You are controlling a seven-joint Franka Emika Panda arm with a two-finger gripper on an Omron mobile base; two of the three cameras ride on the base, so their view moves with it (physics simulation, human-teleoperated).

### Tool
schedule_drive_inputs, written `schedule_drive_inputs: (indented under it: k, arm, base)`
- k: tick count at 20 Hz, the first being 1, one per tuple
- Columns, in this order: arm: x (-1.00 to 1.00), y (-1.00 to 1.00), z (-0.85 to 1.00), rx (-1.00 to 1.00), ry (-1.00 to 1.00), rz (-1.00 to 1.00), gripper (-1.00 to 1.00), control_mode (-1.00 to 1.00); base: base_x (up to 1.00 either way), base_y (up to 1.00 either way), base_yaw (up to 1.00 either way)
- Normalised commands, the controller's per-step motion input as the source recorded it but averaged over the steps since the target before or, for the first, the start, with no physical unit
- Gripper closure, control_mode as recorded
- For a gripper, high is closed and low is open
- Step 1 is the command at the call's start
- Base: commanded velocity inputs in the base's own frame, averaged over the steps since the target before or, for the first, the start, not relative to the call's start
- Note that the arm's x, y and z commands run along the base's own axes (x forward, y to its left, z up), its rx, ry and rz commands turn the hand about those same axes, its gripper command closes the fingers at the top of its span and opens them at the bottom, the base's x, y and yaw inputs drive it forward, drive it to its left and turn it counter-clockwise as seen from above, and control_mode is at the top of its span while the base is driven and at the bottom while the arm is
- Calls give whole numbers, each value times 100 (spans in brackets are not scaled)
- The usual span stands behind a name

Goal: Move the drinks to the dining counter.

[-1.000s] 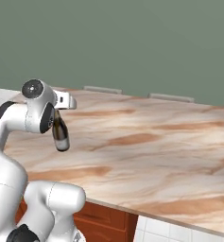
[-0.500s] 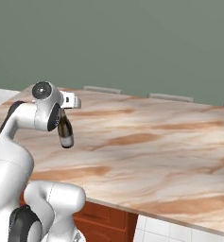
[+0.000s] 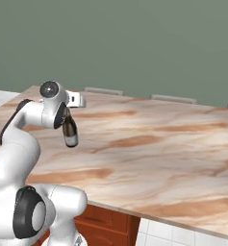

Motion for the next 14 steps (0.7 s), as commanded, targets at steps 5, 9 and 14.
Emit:
schedule_drive_inputs:
  k: [5, 9, 14]
  arm:
    - [28, 0, -15, 0, 0, 0, 100, -100]
    - [22, 0, -19, 0, 0, 0, 100, -100]
    - [19, 0, -18, 0, 0, 0, 100, -100]
  base:
    - [0, 0, 0]
    - [0, 0, 0]
    - [0, 0, 0]
